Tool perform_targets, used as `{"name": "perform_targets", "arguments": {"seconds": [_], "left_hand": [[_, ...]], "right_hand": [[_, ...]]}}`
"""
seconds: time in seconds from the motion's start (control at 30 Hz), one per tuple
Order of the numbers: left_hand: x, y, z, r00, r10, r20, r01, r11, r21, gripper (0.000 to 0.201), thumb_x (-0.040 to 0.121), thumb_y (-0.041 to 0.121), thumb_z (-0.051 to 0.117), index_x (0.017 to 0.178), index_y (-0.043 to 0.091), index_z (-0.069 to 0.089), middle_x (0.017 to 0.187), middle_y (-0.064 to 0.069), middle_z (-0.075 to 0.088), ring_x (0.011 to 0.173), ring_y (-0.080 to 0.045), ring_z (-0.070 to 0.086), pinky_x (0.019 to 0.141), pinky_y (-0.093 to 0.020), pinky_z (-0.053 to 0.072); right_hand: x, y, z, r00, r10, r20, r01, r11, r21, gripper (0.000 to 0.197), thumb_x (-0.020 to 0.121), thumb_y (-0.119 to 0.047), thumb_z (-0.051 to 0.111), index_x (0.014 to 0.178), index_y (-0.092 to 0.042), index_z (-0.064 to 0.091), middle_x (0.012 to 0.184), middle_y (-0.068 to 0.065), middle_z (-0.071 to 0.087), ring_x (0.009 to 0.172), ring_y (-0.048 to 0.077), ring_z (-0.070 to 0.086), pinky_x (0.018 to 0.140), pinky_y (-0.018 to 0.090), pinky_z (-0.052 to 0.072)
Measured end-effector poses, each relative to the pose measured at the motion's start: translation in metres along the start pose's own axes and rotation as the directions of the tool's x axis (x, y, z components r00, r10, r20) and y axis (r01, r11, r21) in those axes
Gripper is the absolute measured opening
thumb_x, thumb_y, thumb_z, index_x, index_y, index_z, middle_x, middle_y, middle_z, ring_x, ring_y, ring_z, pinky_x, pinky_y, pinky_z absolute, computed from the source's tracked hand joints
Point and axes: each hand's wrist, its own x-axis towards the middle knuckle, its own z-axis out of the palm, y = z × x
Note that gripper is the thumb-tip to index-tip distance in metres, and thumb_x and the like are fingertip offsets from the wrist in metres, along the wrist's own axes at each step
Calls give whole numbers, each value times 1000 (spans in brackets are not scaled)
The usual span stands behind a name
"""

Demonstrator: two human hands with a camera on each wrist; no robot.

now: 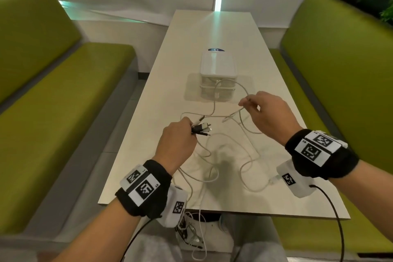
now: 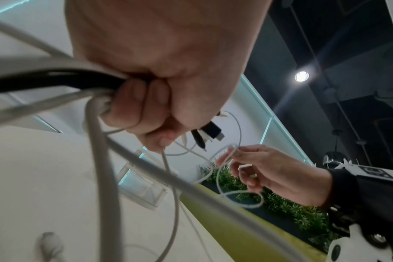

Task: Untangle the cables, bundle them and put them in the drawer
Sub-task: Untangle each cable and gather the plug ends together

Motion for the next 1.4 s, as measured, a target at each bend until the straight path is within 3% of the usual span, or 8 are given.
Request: {"name": "perform_targets", "arguments": {"seconds": [0.23,0.5,0.7,0.77,0.83,0.97,1.07,1.4], "left_hand": [[-1,-11,6,993,-33,117,4,971,241,9,92,8,42,91,11,50,82,-8,54,69,-23,44,58,-32,33],[-3,-17,11,981,-51,186,-15,941,337,14,94,9,42,96,10,56,97,-10,63,73,-21,44,61,-30,34],[-4,-1,10,991,62,118,-49,993,-106,21,89,3,47,85,14,64,87,-3,70,79,-22,60,61,-26,37],[-6,3,10,985,119,122,-71,937,-341,31,91,2,46,92,17,74,99,3,74,99,-16,65,81,-25,47],[-8,6,11,972,201,125,-113,856,-504,35,93,0,46,113,16,70,113,5,72,114,-11,61,99,-28,46],[-5,9,14,962,254,97,-142,773,-618,34,95,15,49,127,20,61,126,3,66,120,-14,60,105,-32,44],[-2,12,18,974,213,81,-135,825,-549,31,91,21,50,118,17,65,118,-2,69,113,-21,63,98,-42,49],[5,-4,19,995,94,-38,-101,951,-293,40,98,16,47,134,34,50,124,-2,55,108,-25,59,93,-35,48]], "right_hand": [[4,4,-6,975,149,-166,-89,942,325,25,101,-17,43,99,-16,68,81,-3,71,59,8,60,60,22,50],[4,6,-6,944,240,-224,-47,775,631,23,103,-16,44,114,-12,64,99,3,71,72,20,72,71,36,61],[5,2,5,962,7,-274,117,893,435,21,101,-19,50,113,-15,68,96,3,71,77,20,70,73,42,58],[5,-3,9,963,-33,-268,148,896,420,22,100,-25,51,107,-16,69,91,2,72,75,21,69,72,43,57],[3,-11,11,964,-42,-263,162,875,456,21,99,-24,53,106,-15,71,89,-1,71,75,19,68,73,38,58],[-2,-30,6,963,-69,-261,228,725,650,19,96,-6,56,110,-5,69,97,10,70,85,22,70,77,27,57],[-4,-41,-1,947,-122,-296,304,632,713,19,95,-3,56,110,-2,68,105,15,66,90,25,70,81,34,58],[-10,-41,-8,857,-317,-405,475,791,386,25,98,-18,53,105,-2,71,96,7,71,81,19,69,69,35,58]]}}
